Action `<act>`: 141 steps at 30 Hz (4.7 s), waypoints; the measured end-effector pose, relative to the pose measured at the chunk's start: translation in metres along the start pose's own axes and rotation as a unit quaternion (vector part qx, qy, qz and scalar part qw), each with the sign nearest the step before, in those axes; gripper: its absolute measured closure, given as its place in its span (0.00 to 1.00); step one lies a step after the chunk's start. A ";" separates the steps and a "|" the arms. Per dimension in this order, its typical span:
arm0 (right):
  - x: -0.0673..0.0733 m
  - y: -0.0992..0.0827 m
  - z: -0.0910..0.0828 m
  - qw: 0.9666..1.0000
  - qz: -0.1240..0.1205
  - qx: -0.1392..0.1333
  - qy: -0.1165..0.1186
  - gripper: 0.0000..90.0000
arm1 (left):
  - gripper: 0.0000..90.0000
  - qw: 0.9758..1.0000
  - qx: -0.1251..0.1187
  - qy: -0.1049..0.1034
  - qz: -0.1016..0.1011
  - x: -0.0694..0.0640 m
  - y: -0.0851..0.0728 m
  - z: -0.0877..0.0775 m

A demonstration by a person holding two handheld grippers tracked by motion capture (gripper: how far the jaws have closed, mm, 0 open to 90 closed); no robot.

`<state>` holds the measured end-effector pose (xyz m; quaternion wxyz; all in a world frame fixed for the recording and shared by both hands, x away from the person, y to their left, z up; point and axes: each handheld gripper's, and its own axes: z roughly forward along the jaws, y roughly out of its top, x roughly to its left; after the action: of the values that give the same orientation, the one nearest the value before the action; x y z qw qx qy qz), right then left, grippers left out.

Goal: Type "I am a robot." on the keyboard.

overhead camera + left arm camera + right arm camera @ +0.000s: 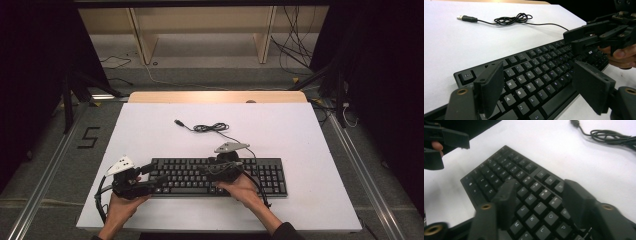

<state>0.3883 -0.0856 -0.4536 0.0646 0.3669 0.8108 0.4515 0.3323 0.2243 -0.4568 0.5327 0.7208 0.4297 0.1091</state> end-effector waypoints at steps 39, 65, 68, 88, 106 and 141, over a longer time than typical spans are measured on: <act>-0.003 -0.004 -0.009 1.000 -0.001 0.004 -0.004 0.86 | 0.28 1.000 -0.002 -0.001 0.005 0.000 0.000 -0.001; -0.005 -0.012 0.016 0.997 -0.011 0.062 -0.039 1.00 | 0.28 1.000 0.000 0.001 0.004 0.001 0.000 -0.001; -0.005 -0.014 0.019 0.997 -0.012 0.070 -0.043 1.00 | 0.28 1.000 0.000 0.001 0.004 0.001 0.000 -0.001; -0.005 -0.013 -0.002 1.000 0.016 0.018 -0.014 0.85 | 0.29 1.000 0.012 0.007 0.000 0.002 0.000 0.005; 0.009 -0.022 -0.028 1.000 0.009 -0.011 0.018 0.46 | 0.76 0.996 0.082 -0.002 0.040 -0.007 0.013 0.041; 0.015 -0.032 -0.041 0.999 -0.002 -0.025 0.024 0.39 | 0.99 0.983 0.170 0.006 0.065 -0.009 0.017 0.095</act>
<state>0.3422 -0.1139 -0.4509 0.0552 0.3524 0.8014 0.4800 0.3939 0.1530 -0.4783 0.3916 0.8267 0.3974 0.0735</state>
